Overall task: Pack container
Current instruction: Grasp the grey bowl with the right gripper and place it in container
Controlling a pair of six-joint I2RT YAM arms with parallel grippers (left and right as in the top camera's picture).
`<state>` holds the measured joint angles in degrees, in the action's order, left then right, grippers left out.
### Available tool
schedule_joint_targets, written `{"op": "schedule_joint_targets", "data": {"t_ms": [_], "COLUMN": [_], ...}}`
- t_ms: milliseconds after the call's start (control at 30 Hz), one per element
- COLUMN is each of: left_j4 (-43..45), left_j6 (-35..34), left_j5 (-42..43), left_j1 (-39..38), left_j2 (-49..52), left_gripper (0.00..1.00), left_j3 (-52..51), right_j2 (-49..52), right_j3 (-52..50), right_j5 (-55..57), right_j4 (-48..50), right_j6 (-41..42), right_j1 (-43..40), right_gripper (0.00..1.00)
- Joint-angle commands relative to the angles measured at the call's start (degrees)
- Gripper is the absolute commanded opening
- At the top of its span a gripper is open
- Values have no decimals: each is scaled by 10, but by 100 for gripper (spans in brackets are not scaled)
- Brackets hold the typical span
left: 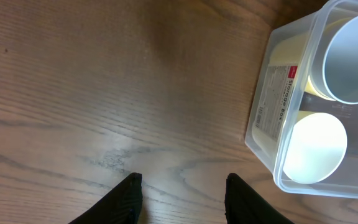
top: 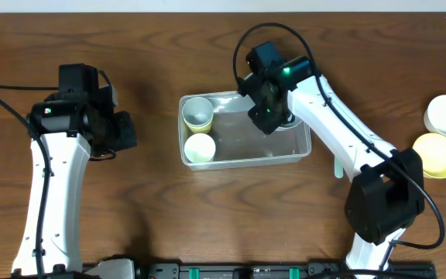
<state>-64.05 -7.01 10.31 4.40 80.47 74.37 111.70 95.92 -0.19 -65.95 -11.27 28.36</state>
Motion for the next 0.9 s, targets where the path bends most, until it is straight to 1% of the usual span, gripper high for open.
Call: {"op": "schedule_joint_targets", "data": {"t_ms": [0,267,367,400,433,467,733,867], "left_j4": [-1,-1,-1,-1,-1,-1,-1,-1], "left_j6": [10,10,10,10,10,10,10,10], "left_j5": [-5,-5,-5,-5,-5,-5,-5,-5], "left_j1": [3,3,3,3,3,3,3,3], "left_j2": [0,0,0,0,0,0,0,0], "left_gripper": [44,44,44,44,44,44,44,44], "left_j3": [1,1,1,1,1,1,1,1], "right_j2": [7,8,8,8,8,8,8,8], "right_j3": [-2,-17,-31,-37,-41,-45,-49,-49], "right_j5": [10,8,8,8,8,8,8,8], "right_j4": [-3,-4,2,5,7,10,20,27], "right_j6": [1,1,1,1,1,1,1,2], "right_j1": [-4,-3,-3,-3,-3,-3,-3,-3], "right_gripper": [17,16,19,23,28,30,31,34]}}
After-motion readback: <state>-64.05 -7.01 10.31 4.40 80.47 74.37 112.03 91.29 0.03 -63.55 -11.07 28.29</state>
